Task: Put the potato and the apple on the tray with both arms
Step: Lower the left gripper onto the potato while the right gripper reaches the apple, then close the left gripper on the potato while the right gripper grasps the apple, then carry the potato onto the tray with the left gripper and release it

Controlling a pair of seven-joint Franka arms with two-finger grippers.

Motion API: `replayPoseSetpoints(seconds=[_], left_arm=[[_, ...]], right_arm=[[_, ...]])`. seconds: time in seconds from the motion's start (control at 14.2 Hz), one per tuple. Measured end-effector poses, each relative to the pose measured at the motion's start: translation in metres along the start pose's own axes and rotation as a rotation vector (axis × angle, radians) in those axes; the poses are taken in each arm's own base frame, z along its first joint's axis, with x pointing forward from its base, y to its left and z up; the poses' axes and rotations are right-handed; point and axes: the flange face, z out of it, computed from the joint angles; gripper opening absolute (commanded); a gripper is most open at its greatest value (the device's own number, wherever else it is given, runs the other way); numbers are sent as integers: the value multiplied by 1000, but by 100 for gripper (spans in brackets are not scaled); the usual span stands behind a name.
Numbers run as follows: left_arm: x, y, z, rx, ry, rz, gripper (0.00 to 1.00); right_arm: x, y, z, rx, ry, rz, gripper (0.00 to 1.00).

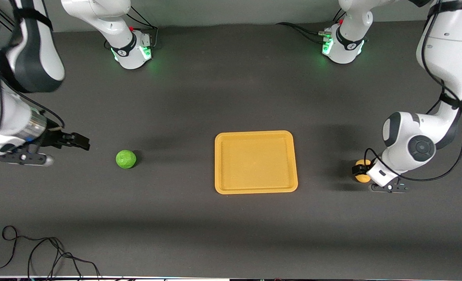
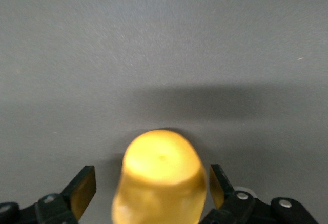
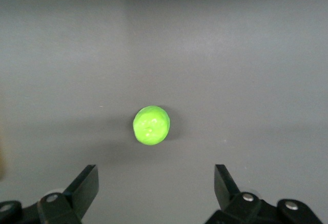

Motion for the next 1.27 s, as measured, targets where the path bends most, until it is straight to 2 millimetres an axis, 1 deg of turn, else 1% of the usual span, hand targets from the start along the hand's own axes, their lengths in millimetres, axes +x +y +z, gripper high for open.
replayPoseSetpoints(seconds=[0.07,0.14,0.21,0.28,0.42,0.49,0.56,0.63,0.7,0.84,0.91,0.98,1.05,1.2,1.27], left_arm=[[0,3,1,4,0,-6,45],[0,5,0,6,2,-9,37],[1,6,-1,7,4,-10,31],[1,6,-2,8,6,-13,27],[3,7,-10,12,5,-39,26],[4,12,-20,19,-4,-52,26],[6,20,-36,28,-15,-68,26],[8,33,-58,34,-25,-90,26],[9,51,-86,25,-38,-118,26],[5,98,-140,-7,-62,-155,26],[-1,123,-160,-17,-63,-167,26],[-7,147,-170,-29,-59,-188,26],[-14,174,-174,-37,-57,-211,26],[-30,230,-168,-47,-62,-225,26],[-38,258,-159,-58,-60,-227,27]], right_arm=[[2,-1,20,-2,-12,-2,100],[4,-2,38,-1,-11,-3,100],[6,-3,56,3,5,-5,100],[5,-4,77,8,32,-7,100],[-5,-7,127,15,52,-14,100],[-11,-10,149,14,36,-21,100],[-14,-17,167,13,19,-33,100],[-16,-24,182,12,6,-45,100],[-17,-29,194,12,-4,-53,100],[-18,-31,212,13,-22,-55,100],[-18,-32,220,12,-31,-55,100],[-19,-32,225,11,-40,-55,98],[-20,-32,230,10,-48,-56,94],[-21,-33,238,9,-62,-58,71],[-22,-36,240,9,-65,-62,65]])
